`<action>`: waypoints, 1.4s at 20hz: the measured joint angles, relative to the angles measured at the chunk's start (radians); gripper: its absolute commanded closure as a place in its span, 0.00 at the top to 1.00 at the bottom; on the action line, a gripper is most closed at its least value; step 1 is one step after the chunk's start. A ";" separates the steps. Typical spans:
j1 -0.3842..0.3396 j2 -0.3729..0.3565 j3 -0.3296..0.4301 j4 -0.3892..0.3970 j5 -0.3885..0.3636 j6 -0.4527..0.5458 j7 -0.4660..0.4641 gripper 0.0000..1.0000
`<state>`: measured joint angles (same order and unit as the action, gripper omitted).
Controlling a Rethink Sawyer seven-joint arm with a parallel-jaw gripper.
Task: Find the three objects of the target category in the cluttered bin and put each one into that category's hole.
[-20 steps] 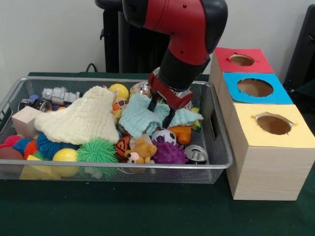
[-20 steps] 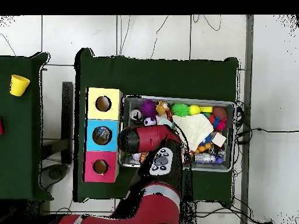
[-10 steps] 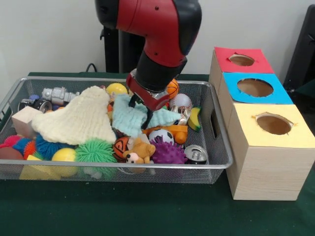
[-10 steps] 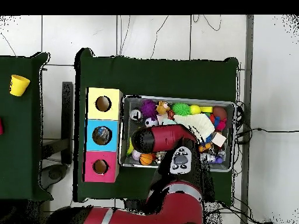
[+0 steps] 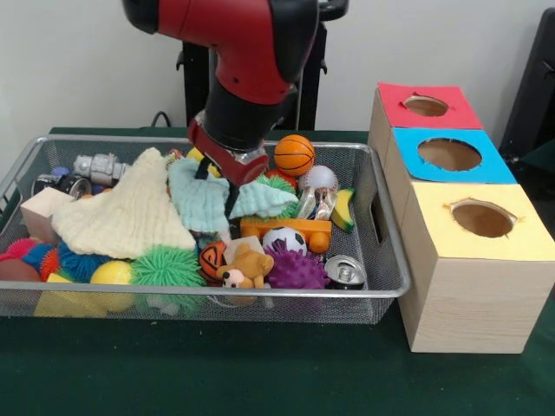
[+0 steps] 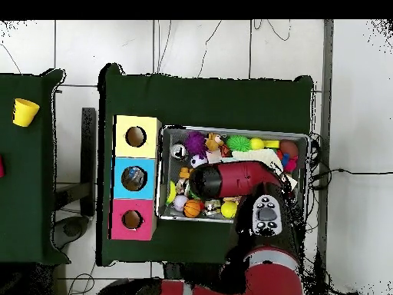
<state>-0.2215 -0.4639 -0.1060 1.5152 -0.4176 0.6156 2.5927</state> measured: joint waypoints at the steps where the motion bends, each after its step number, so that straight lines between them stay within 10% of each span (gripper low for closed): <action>1: -0.022 -0.017 0.014 -0.003 -0.009 0.046 -0.038 1.00; 13: -0.138 -0.110 0.089 -0.092 -0.027 0.316 -0.315 1.00; 28: -0.245 -0.104 0.187 -0.208 -0.095 0.137 -0.362 1.00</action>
<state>-0.4670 -0.5679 0.0811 1.3069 -0.5122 0.7530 2.2306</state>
